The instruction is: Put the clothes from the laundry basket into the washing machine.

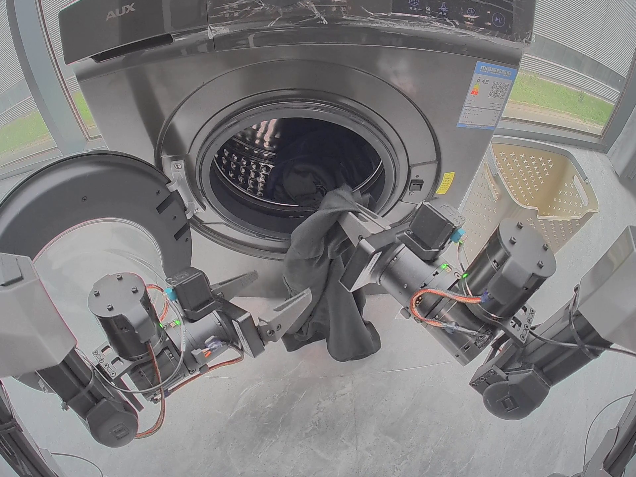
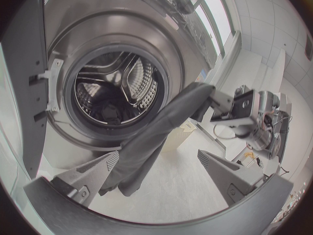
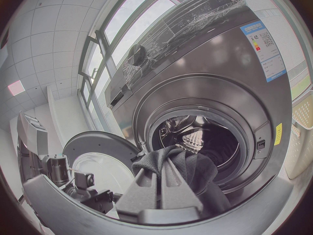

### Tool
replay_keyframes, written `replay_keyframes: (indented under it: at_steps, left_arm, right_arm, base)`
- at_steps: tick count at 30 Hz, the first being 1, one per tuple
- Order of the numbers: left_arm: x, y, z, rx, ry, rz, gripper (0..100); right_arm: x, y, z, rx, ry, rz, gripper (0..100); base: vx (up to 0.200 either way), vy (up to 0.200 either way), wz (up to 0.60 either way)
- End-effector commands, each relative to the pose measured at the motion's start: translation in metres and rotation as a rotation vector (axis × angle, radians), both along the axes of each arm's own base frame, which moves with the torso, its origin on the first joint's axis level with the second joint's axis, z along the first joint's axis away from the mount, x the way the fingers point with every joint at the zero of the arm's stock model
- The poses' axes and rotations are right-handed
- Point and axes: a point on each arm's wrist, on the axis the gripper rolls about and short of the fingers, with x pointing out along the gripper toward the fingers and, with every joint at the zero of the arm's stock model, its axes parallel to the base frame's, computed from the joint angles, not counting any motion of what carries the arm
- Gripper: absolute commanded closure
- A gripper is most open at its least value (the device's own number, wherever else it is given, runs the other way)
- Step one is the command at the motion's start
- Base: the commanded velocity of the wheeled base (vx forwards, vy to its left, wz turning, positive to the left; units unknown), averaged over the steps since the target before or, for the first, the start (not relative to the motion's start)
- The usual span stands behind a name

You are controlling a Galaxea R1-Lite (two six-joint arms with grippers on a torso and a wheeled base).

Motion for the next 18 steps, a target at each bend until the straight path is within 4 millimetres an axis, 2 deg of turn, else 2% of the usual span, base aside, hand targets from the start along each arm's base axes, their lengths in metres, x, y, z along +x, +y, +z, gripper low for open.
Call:
replay_keyframes:
  at_steps: [1,5,11,18]
  left_arm:
    - [0.003,0.0,-0.02,0.042,0.064,0.005,0]
    - [0.006,0.002,-0.027,0.055,0.087,0.017,0]
    - [0.028,0.012,-0.04,0.075,0.107,0.082,0]
    - [0.047,0.006,-0.052,0.092,0.095,0.086,0]
  right_arm:
    - [0.002,-0.001,0.006,0.017,-0.017,-0.008,100]
    - [0.004,-0.003,0.008,0.02,-0.022,-0.016,100]
    - [0.001,-0.008,0.014,0.028,-0.03,-0.019,100]
    - [-0.004,-0.011,0.012,0.017,-0.023,-0.012,100]
  base:
    - [0.0,0.0,0.0]
    - [0.0,0.0,0.0]
    - [0.0,0.0,0.0]
    - [0.0,0.0,0.0]
